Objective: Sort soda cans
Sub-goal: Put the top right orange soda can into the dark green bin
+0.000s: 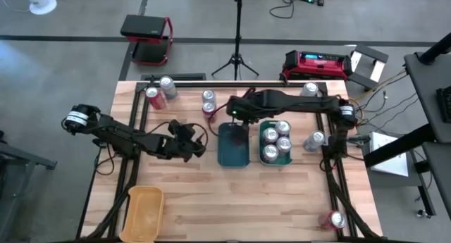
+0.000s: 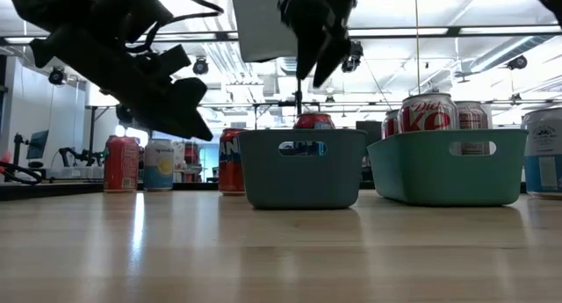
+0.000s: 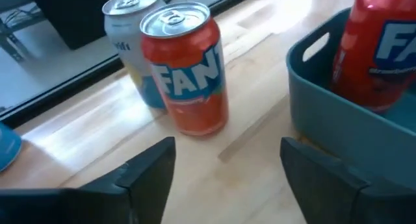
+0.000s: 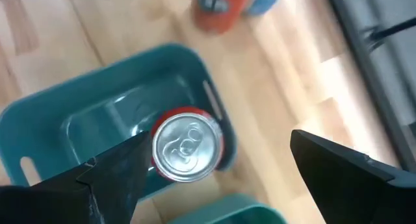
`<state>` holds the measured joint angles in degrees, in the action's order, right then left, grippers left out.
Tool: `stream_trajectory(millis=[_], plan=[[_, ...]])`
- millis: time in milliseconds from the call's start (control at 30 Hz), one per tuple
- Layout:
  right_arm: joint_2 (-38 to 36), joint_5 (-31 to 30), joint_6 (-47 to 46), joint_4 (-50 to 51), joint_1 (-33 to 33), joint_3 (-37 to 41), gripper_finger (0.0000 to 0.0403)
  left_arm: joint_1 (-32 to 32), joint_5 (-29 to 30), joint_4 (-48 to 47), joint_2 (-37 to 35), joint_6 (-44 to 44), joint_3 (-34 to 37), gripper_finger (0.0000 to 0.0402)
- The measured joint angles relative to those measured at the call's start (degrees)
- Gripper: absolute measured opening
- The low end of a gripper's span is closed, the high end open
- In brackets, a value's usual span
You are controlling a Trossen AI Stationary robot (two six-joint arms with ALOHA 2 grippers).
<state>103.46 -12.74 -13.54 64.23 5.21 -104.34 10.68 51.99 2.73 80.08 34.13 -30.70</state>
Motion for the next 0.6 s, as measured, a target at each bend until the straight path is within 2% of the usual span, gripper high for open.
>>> stream_trajectory(millis=[100,200,400,600], plan=[[-3.61,-3.26,-0.17,-2.12,-2.58,2.61,0.0361,-0.37,-2.53,2.25,0.08,-0.27,0.73,0.0296],[-7.73,-5.70,-1.81,-5.31,-5.53,6.90,0.0361,-1.22,-2.01,8.08,0.30,-0.97,2.66,0.0312],[-15.79,-9.87,-6.78,-18.57,-12.67,22.31,0.0361,-4.99,-1.64,30.72,2.59,-7.89,9.28,0.0327],[-19.67,-10.81,-8.10,-35.11,-17.57,37.26,0.0361,-7.50,-1.99,46.98,11.03,-17.33,11.20,0.0327]])
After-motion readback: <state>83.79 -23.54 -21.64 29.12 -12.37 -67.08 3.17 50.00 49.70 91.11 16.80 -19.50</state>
